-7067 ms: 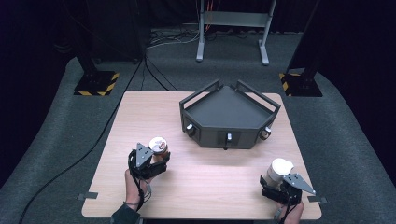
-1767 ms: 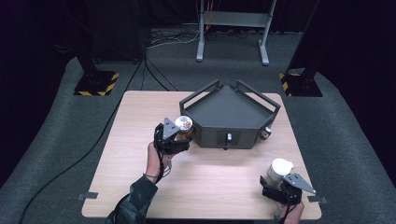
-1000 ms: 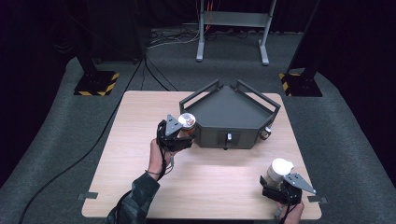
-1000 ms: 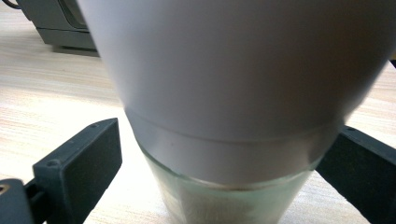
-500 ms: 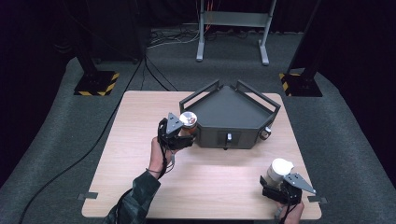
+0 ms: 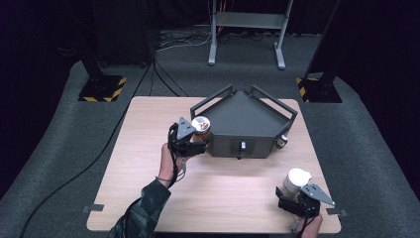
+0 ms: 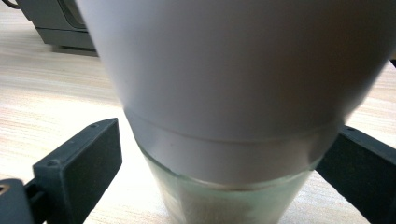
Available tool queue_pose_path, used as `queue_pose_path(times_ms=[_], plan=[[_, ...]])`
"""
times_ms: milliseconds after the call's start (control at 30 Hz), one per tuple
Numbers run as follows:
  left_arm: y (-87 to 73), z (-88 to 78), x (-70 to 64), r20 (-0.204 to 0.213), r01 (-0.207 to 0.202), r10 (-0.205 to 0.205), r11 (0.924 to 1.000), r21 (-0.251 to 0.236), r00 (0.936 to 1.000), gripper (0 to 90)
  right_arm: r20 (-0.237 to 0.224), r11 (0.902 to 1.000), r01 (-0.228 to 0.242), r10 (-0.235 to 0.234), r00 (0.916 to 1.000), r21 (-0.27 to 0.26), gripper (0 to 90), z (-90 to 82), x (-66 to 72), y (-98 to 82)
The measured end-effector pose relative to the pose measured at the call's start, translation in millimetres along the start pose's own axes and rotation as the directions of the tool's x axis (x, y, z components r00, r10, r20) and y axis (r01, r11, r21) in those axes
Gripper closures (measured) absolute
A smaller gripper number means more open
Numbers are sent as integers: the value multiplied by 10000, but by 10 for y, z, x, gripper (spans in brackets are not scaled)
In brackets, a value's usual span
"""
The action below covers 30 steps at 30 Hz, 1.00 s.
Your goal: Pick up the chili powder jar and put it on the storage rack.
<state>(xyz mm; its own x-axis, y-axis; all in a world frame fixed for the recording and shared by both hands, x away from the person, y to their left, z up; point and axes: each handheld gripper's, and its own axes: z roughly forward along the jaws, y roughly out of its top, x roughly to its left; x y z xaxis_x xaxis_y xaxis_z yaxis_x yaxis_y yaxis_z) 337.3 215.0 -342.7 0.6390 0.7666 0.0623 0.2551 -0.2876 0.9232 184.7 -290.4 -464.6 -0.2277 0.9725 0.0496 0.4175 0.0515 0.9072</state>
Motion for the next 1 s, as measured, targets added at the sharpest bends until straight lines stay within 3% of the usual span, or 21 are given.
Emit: queue_pose_path(times_ms=[1000], plan=[[143,52,51,403,225,-215,9994,-256,9990,317,10,10000,-7,7,10000,-1,1,0,1,0]])
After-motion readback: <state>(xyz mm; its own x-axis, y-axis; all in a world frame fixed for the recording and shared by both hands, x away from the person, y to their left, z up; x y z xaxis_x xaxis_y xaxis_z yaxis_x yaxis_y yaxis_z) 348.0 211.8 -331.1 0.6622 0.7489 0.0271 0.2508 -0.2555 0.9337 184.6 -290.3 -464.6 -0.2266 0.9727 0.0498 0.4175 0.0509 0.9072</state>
